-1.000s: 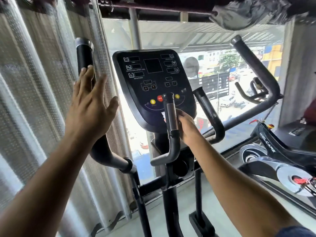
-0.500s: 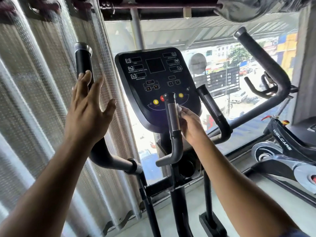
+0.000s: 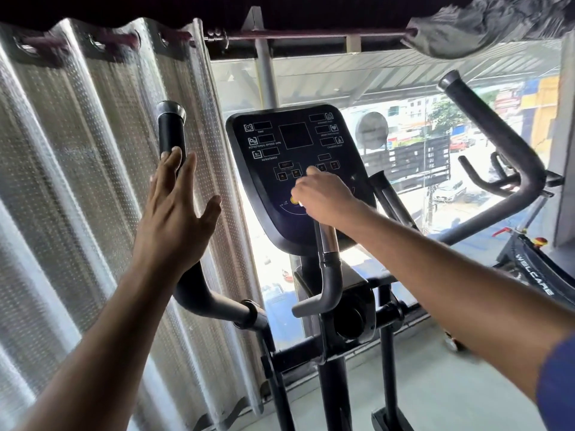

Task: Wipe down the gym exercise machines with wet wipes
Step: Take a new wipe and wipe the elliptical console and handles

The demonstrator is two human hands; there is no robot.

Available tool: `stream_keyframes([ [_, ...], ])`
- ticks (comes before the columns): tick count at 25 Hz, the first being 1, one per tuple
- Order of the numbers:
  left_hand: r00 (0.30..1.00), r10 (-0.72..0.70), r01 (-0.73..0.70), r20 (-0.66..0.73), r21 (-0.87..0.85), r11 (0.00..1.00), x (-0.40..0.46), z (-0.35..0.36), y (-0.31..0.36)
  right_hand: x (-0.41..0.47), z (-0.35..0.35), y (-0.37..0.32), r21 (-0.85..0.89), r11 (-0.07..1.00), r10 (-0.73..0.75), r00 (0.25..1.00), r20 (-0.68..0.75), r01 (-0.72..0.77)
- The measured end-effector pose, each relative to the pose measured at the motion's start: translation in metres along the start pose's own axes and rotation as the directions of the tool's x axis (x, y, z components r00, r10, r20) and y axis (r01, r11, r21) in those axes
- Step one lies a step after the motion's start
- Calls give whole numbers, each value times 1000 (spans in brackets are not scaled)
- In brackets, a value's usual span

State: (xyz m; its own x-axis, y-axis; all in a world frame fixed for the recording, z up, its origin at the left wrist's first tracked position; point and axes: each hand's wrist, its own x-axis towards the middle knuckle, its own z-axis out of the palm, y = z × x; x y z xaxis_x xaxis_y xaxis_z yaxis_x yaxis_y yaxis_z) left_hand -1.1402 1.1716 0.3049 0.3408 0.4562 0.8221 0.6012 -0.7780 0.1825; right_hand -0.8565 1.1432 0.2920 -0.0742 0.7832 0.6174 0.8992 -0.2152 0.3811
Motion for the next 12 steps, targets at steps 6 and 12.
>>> stream_keyframes([
  [6, 1000, -1, 1, 11, -10, 1000, 0, 1, -3, 70, -25, 37, 340, 903, 9, 802, 597, -263],
  [12, 1000, -21, 21, -1, -20, 1000, -1, 2, -4, 26, 30, 66, 744, 56, 80, 746, 661, -666],
])
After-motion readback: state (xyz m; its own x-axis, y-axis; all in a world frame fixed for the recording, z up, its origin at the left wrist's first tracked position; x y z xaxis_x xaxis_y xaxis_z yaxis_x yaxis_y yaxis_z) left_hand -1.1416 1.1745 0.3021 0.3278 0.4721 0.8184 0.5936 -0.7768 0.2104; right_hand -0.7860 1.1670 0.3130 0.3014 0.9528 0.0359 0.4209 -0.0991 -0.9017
